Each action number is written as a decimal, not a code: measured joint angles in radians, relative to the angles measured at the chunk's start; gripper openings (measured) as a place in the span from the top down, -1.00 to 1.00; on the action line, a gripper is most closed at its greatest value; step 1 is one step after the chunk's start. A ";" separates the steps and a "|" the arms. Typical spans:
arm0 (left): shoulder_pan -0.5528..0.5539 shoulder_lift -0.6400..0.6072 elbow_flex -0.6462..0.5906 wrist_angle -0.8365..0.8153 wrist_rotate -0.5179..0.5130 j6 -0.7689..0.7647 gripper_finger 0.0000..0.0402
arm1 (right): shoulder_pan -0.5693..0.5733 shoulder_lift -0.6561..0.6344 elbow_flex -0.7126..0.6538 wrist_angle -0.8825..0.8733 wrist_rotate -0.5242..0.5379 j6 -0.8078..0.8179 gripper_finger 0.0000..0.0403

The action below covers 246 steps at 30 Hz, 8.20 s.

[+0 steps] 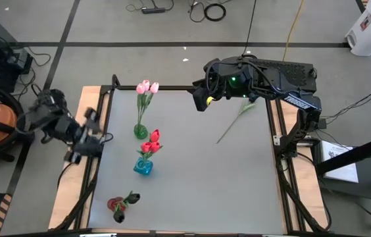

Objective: Sort flowers into vase by color
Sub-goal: Put the black flower into the red vase

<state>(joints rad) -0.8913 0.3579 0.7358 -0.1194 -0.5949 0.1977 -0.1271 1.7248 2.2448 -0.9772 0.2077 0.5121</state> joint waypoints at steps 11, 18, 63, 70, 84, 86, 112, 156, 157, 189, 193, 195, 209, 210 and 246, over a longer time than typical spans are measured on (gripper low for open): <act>0.000 -0.033 0.279 -0.575 -0.394 -0.238 -0.04 | 0.000 0.000 0.000 0.000 0.000 0.000 0.16; 0.000 -0.032 0.302 -0.770 -0.464 -0.400 -0.04 | 0.000 0.000 0.000 0.000 0.000 0.000 0.16; 0.000 0.001 0.286 -0.642 -0.642 -0.364 -0.04 | 0.000 0.000 0.000 0.000 0.000 0.000 0.16; 0.000 0.012 0.286 -0.642 -0.792 -0.317 -0.04 | 0.000 0.000 0.000 0.000 0.000 0.000 0.16; 0.000 0.043 0.285 -0.535 -0.859 -0.109 -0.04 | 0.000 0.000 0.000 0.000 0.000 0.000 0.16; 0.000 0.054 0.285 -0.539 -0.853 -0.113 -0.04 | 0.000 0.000 0.000 0.000 0.000 0.000 0.16; 0.000 0.306 0.285 -0.578 -0.687 -0.405 -0.04 | 0.000 0.000 0.000 0.000 0.000 0.000 0.16; 0.000 0.425 0.286 -1.150 -0.643 -0.818 -0.04 | -0.015 0.100 -0.001 -0.306 0.026 -0.316 0.16; 0.000 0.425 0.286 -1.150 -0.643 -0.816 -0.04 | -0.016 0.106 0.001 -0.334 0.058 -0.310 0.16; 0.000 0.429 0.286 -1.146 -0.638 -0.847 -0.04 | 0.155 -0.641 -0.456 -0.371 0.426 -0.239 0.16; 0.000 0.429 0.286 -1.146 -0.638 -0.847 -0.04 | 0.155 -0.785 -0.766 -0.133 0.425 -0.330 0.16; 0.000 0.429 0.286 -1.142 -0.638 -0.847 -0.04 | 0.155 -0.848 -0.908 -0.008 0.425 -0.377 0.16; 0.000 0.429 0.286 -1.119 -0.638 -0.847 -0.04 | 0.087 -1.068 -1.486 0.455 0.526 -0.259 0.16; 0.000 0.429 0.286 -1.119 -0.638 -0.847 -0.04 | 0.083 -1.069 -1.508 0.469 0.525 -0.237 0.16; 0.000 0.437 0.286 -1.120 -0.638 -0.846 -0.04 | -0.133 -0.781 -1.670 0.547 0.519 0.679 0.16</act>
<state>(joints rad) -0.8913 0.7948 1.0218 -1.2396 -1.2331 -0.6479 -0.2599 0.9436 0.5747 -0.4298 0.7270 1.1907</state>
